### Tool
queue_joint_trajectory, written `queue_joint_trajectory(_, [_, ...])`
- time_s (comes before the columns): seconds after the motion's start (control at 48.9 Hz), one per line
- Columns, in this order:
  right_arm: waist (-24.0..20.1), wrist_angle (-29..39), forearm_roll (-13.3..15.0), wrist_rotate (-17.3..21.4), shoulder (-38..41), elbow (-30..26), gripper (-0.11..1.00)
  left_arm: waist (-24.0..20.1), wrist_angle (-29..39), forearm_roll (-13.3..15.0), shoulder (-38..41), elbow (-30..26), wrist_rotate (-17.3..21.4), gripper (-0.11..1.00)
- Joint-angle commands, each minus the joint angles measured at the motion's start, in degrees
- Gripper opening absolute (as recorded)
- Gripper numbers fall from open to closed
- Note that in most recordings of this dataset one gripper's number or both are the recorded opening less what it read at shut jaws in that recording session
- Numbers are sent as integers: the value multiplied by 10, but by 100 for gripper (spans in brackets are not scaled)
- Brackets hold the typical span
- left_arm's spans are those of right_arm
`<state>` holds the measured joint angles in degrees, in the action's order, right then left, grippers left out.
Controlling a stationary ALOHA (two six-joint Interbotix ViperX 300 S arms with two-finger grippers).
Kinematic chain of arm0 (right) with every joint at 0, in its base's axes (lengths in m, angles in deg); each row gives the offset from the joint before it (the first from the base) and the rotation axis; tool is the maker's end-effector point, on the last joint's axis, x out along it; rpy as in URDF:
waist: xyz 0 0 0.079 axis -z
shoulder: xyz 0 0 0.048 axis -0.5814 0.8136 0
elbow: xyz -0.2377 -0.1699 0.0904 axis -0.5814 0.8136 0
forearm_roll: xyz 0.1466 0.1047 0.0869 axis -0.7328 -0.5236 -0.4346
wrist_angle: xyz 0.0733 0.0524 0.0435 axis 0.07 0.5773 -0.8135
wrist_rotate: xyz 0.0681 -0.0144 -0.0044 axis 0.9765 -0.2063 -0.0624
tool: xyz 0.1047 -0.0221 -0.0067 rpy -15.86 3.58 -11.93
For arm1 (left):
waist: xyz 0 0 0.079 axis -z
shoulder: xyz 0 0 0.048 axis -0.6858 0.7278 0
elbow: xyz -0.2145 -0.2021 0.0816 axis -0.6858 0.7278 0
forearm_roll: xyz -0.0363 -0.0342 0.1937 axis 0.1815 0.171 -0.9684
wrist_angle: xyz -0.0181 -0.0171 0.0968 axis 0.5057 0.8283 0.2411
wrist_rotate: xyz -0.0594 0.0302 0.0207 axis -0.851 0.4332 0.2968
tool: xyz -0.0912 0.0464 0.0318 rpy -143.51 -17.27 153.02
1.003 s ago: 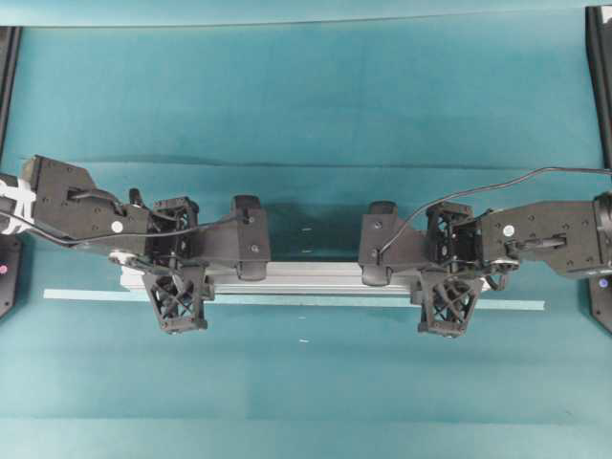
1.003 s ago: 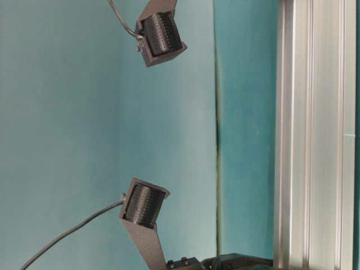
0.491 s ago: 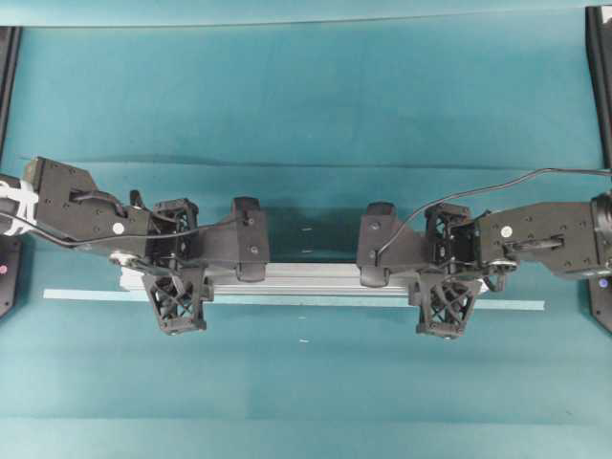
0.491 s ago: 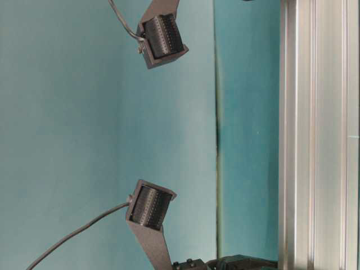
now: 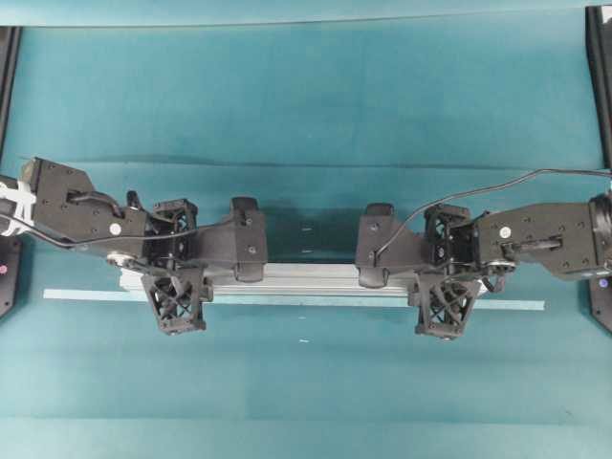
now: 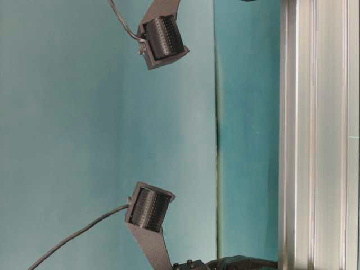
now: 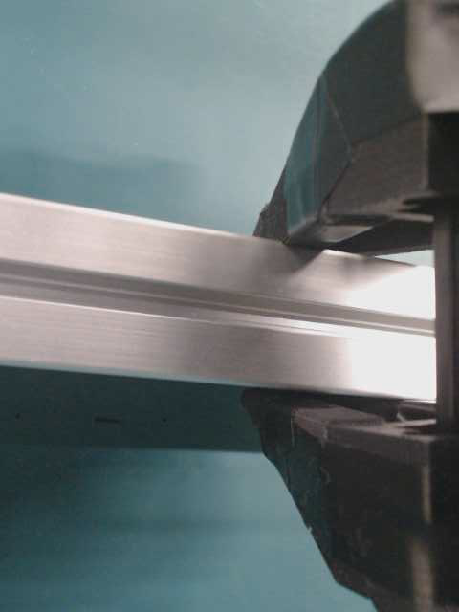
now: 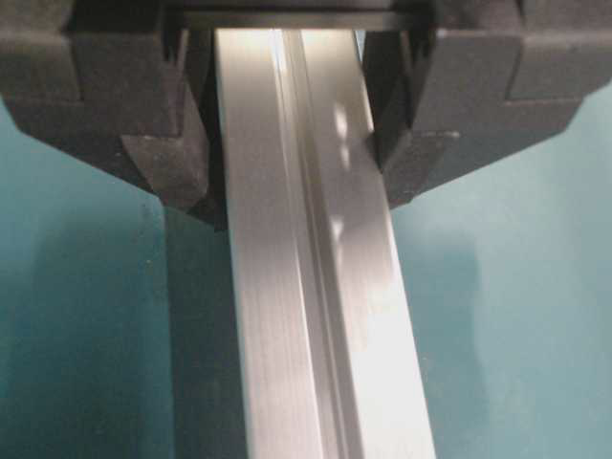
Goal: Lift the metal rail with both hands and move it towards you.
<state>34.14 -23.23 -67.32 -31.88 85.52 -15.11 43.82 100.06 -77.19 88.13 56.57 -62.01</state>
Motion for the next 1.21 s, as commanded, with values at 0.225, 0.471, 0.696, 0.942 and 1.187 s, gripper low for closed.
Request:
queue_joint_trajectory(0.225, [-9,-11,-14,25,8,3,40,-4,-60,3,0,2,-8,29])
queue_joint_trajectory(0.471, [-7,-10,-14,40,8,4,40,2,-62,3,0,3,1,29])
queue_joint_trajectory(0.696, [-7,-11,-14,43,8,4,46,3,-62,3,0,3,0,29])
queue_joint_trajectory(0.942, [-7,-12,-22,47,10,1,92,5,-62,3,0,4,0,70])
queue_joint_trajectory(1.187, [-7,-31,-24,50,10,-1,96,6,-58,3,-4,18,11,96])
